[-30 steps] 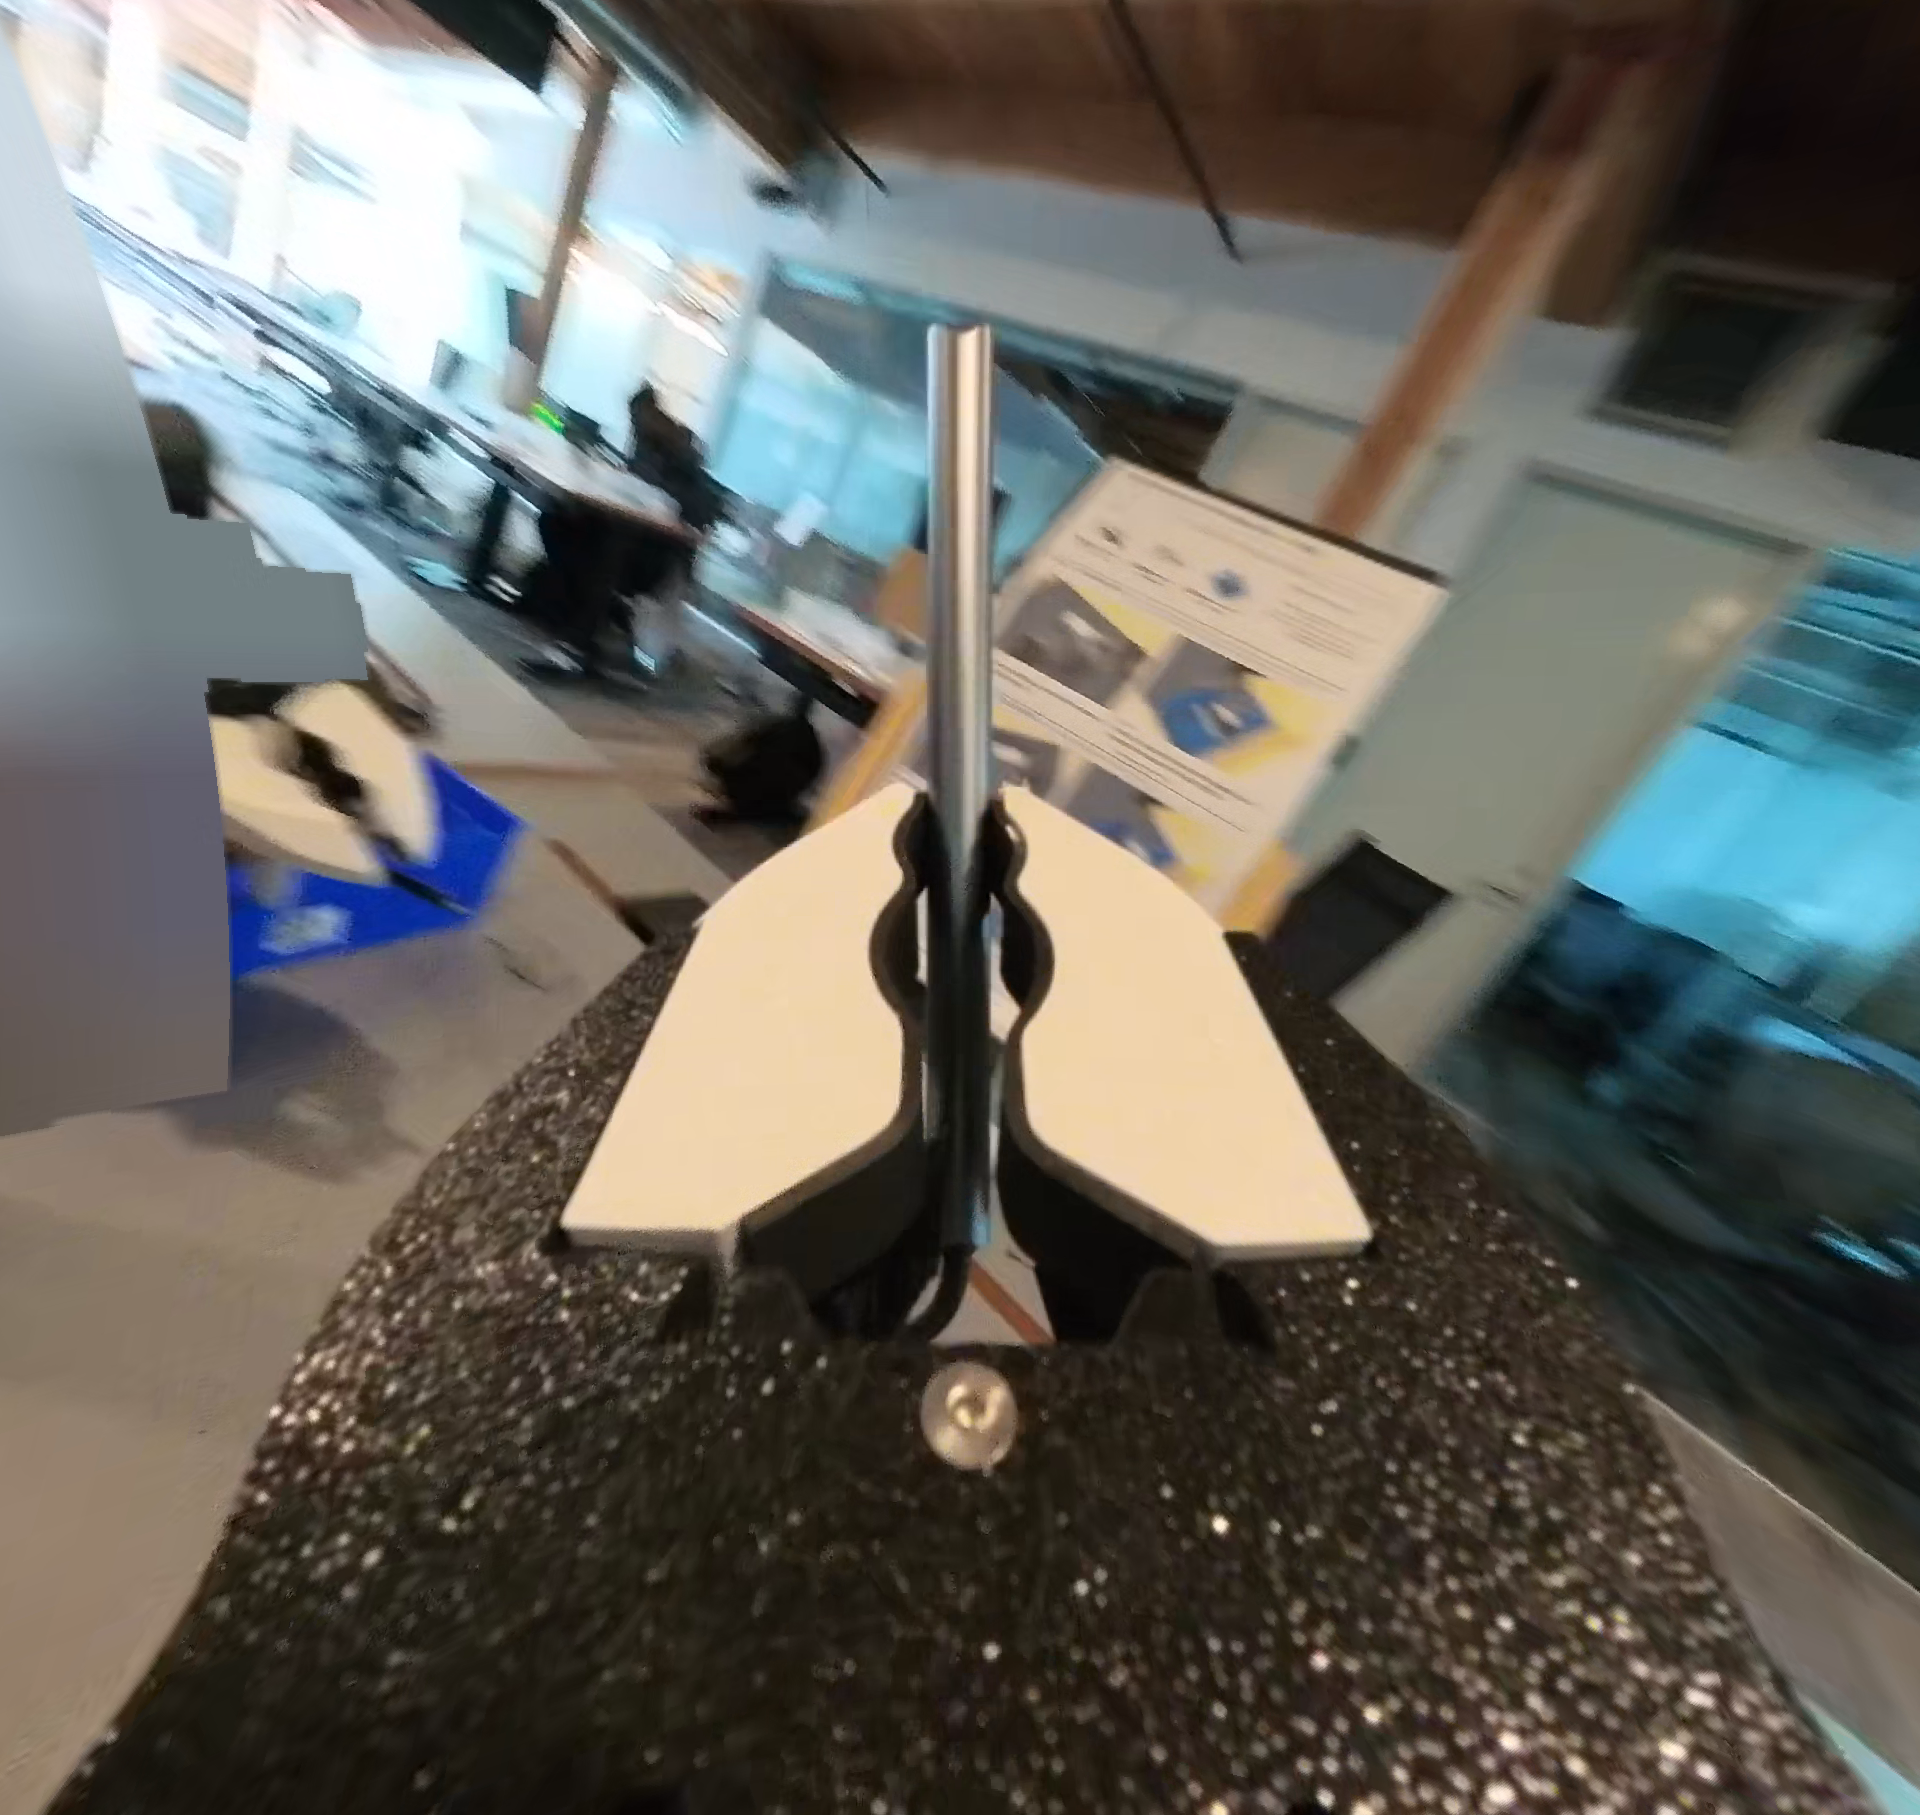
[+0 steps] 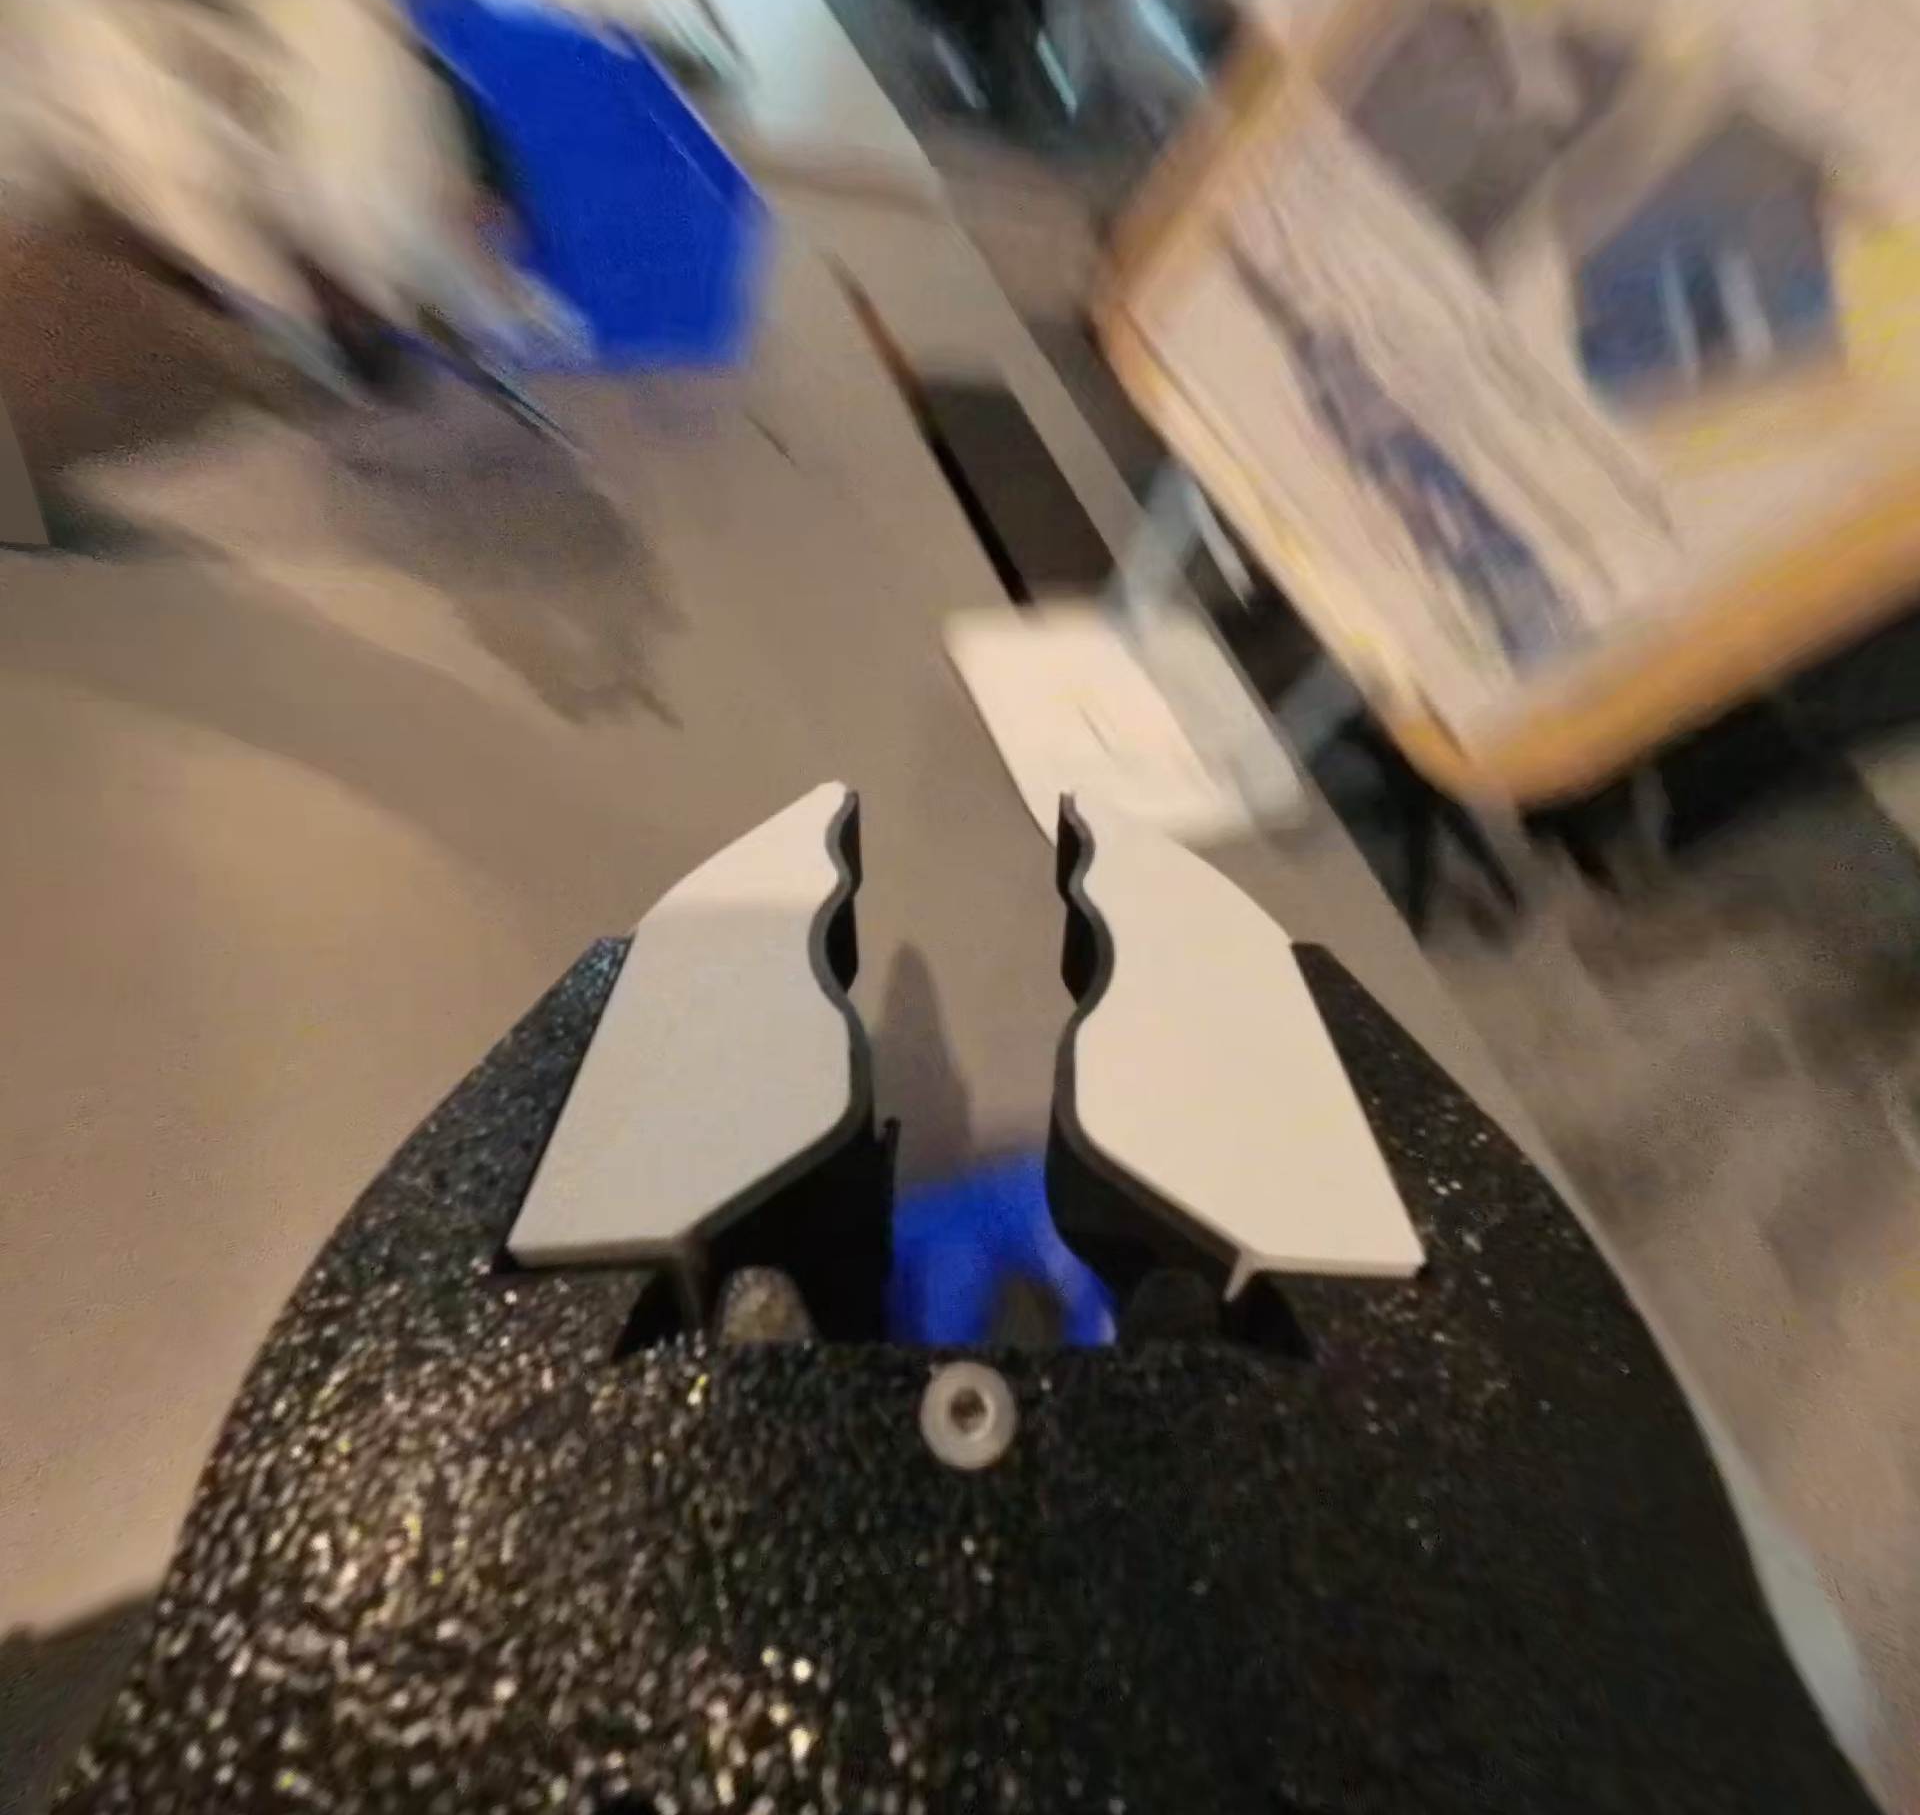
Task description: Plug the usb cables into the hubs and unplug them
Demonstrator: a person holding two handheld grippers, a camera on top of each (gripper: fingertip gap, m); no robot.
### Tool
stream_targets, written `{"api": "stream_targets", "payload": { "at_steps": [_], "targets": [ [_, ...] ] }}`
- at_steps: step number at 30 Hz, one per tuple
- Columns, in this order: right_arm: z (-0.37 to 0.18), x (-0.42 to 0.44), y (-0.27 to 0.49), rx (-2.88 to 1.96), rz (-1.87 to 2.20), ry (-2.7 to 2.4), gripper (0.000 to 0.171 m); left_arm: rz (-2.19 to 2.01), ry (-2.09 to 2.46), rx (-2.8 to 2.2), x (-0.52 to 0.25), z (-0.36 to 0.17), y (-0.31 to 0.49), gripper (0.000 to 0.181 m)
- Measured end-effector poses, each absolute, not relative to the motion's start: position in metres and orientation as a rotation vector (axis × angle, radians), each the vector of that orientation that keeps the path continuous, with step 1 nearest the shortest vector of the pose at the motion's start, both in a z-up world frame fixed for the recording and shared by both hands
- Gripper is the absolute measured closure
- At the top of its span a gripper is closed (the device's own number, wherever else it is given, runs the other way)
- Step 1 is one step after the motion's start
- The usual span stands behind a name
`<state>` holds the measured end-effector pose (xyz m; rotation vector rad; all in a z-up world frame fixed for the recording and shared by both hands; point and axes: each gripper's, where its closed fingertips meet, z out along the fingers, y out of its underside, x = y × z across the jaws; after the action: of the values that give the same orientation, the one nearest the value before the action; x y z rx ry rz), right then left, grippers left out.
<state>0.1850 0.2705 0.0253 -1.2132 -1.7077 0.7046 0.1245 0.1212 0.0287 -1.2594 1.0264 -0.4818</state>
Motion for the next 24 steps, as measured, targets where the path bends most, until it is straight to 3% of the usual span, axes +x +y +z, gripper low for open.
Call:
{"api": "stream_targets", "payload": {
  "at_steps": [3,8,16,21,24],
  "targets": [
    [0.051,0.155,0.164,-0.894,0.783,-1.859,0.140,-0.422,1.080,-1.249,0.127,0.024,0.118,0.173],
    [0.041,0.129,0.102,-0.741,0.692,-2.026,0.160,-0.345,1.147,-1.272,0.136,0.016,0.117,0.173],
    [0.033,0.124,0.096,-0.746,0.609,-2.063,0.151,-0.315,1.197,-1.263,0.134,0.019,0.107,0.173],
    [0.034,0.123,0.086,-0.713,0.621,-2.085,0.167,-0.342,1.208,-1.261,0.139,0.023,0.100,0.173],
    [0.035,0.128,0.085,-0.703,0.562,-2.101,0.168,-0.323,1.207,-1.276,0.143,0.023,0.099,0.172]
  ]
}}
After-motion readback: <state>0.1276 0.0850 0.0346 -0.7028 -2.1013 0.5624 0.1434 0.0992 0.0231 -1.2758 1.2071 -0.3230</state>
